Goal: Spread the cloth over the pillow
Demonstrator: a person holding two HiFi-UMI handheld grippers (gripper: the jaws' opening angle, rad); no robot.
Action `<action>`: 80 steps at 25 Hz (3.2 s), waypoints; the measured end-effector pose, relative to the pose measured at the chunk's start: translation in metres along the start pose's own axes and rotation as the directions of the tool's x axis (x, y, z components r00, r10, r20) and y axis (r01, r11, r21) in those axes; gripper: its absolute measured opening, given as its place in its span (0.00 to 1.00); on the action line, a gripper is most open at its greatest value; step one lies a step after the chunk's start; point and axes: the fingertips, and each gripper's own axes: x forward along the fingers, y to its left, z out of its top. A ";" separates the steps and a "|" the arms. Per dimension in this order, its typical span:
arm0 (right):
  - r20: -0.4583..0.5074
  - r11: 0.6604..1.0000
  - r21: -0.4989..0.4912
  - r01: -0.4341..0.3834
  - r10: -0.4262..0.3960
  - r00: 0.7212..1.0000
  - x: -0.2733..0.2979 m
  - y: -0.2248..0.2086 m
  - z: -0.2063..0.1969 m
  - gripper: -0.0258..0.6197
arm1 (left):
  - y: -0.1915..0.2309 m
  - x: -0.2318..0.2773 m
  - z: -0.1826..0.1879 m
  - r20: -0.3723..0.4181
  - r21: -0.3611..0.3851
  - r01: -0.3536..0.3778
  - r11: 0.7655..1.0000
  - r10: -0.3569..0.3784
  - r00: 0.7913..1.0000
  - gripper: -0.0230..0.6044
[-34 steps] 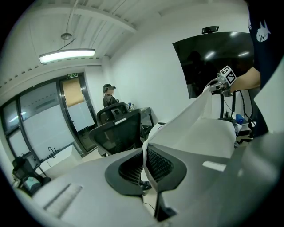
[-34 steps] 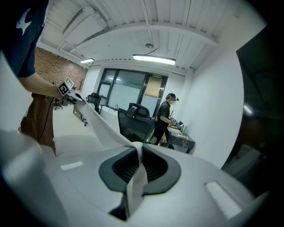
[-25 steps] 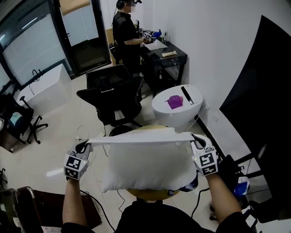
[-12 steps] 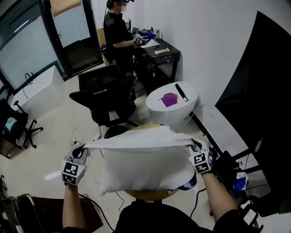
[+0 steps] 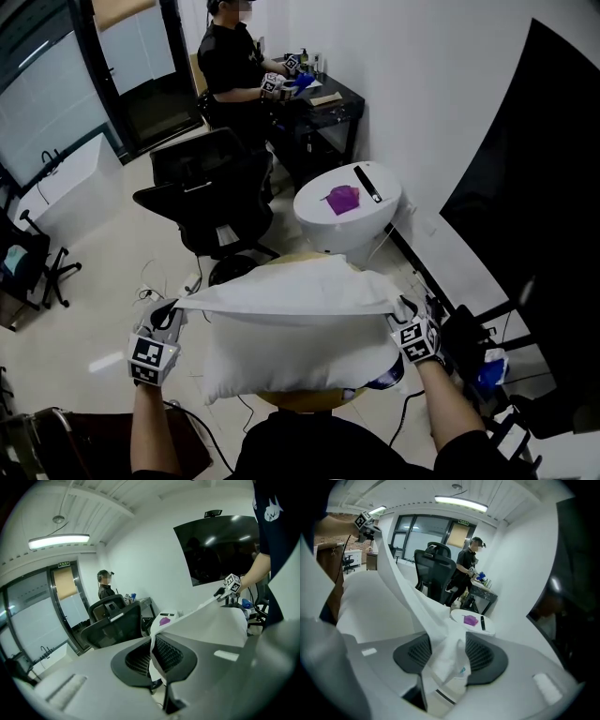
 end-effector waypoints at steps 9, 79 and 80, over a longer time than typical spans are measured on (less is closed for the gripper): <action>-0.029 0.981 0.171 -0.089 0.095 0.995 -0.014 0.021 -0.060 0.46 | 0.012 0.007 0.003 0.020 -0.032 -0.008 0.999 0.009 1.000 0.04; 0.142 0.951 0.155 0.269 -0.291 0.946 -0.102 -0.115 0.060 0.06 | 0.041 -0.014 -0.043 -0.069 -0.127 -0.098 0.987 0.089 0.994 0.04; 0.142 0.950 0.158 0.269 -0.291 0.946 -0.104 -0.113 0.059 0.06 | 0.038 -0.016 -0.047 -0.075 -0.133 -0.097 0.986 0.087 0.993 0.04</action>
